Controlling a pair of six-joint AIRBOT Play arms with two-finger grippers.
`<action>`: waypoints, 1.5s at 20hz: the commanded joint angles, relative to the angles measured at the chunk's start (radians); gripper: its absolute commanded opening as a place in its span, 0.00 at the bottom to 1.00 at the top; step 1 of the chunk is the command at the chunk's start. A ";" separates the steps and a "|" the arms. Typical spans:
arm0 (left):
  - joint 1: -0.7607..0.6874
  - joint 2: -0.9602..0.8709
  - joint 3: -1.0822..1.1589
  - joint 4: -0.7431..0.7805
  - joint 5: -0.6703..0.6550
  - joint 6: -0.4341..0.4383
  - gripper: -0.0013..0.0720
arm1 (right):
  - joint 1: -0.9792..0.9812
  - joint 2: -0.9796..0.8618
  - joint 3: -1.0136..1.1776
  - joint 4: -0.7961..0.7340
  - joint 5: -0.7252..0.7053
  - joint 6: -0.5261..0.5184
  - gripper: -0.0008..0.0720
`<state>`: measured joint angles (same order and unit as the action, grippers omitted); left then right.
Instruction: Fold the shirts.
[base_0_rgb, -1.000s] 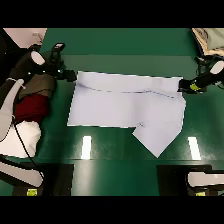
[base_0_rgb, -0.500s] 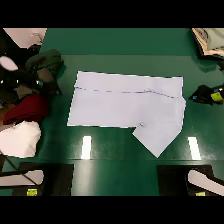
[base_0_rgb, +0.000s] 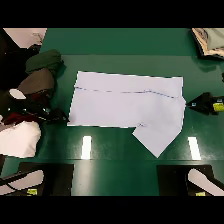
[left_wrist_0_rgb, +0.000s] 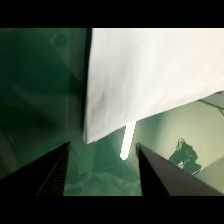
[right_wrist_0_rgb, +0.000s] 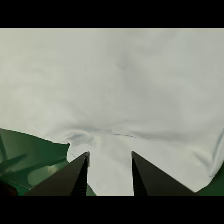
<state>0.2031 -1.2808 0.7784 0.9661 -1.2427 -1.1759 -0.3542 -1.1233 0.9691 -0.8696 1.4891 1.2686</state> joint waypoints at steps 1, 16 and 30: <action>0.001 0.005 -0.059 -0.058 0.065 0.027 0.67 | -0.005 0.005 -0.009 0.014 0.034 -0.006 0.43; -0.140 0.009 -0.022 -0.114 0.183 -0.002 0.05 | -0.007 0.006 -0.022 -0.237 0.102 0.053 0.43; -0.140 0.021 0.037 -0.113 0.175 0.005 0.05 | 0.062 0.014 -0.518 -0.143 -0.196 0.077 0.39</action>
<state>0.0635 -1.2606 0.8135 0.8524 -1.0676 -1.1721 -0.3611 -1.1099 0.4908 -1.0386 1.4002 1.3445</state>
